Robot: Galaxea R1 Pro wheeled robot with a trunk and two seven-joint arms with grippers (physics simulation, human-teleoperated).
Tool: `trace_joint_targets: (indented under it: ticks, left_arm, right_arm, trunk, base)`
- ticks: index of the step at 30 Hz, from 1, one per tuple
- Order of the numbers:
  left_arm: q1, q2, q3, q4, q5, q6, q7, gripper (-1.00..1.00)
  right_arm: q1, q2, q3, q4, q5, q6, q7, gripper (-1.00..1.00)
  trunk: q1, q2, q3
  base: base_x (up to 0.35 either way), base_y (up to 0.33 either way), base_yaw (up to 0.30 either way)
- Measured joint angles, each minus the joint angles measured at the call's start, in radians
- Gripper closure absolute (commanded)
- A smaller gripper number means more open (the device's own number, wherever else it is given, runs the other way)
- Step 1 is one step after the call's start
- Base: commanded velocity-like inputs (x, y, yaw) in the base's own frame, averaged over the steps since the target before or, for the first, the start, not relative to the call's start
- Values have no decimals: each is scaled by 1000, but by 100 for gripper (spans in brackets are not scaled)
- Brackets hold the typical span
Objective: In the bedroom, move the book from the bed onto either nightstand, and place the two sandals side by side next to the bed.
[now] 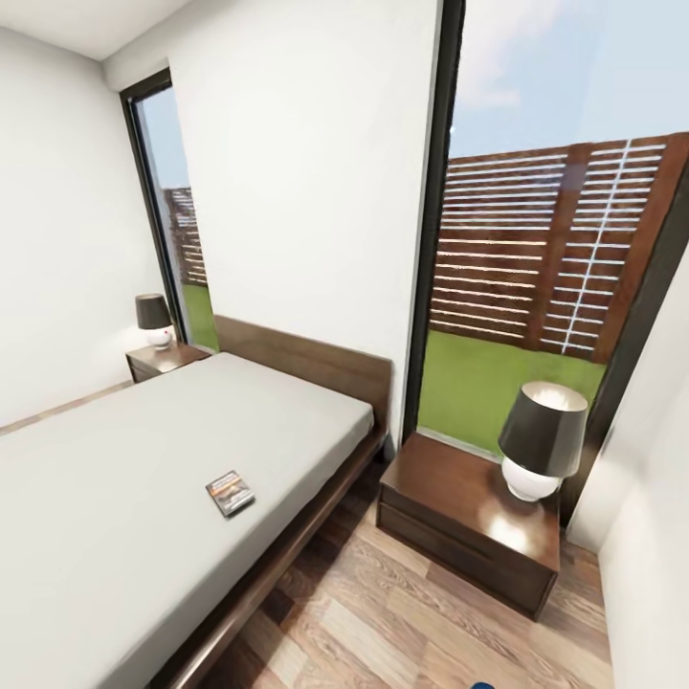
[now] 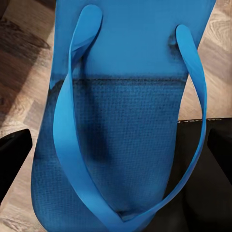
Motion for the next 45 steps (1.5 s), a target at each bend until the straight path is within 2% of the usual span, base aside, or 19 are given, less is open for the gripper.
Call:
trace_joint_targets:
  ticks: [22, 45]
  left_arm:
    - [0, -1, -1, 0, -1, -18, 0, 100]
    - [0, -1, -4, 0, -2, -18, 0, 100]
  right_arm:
    - [0, 4, 0, 0, 1, 0, 0, 100]
    - [0, 6, 3, 0, 1, 0, 0, 100]
  trunk:
    - [0, 0, 0]
    - [0, 0, 0]
  base:
    - [237, -79, -9]
    - [116, -73, 257]
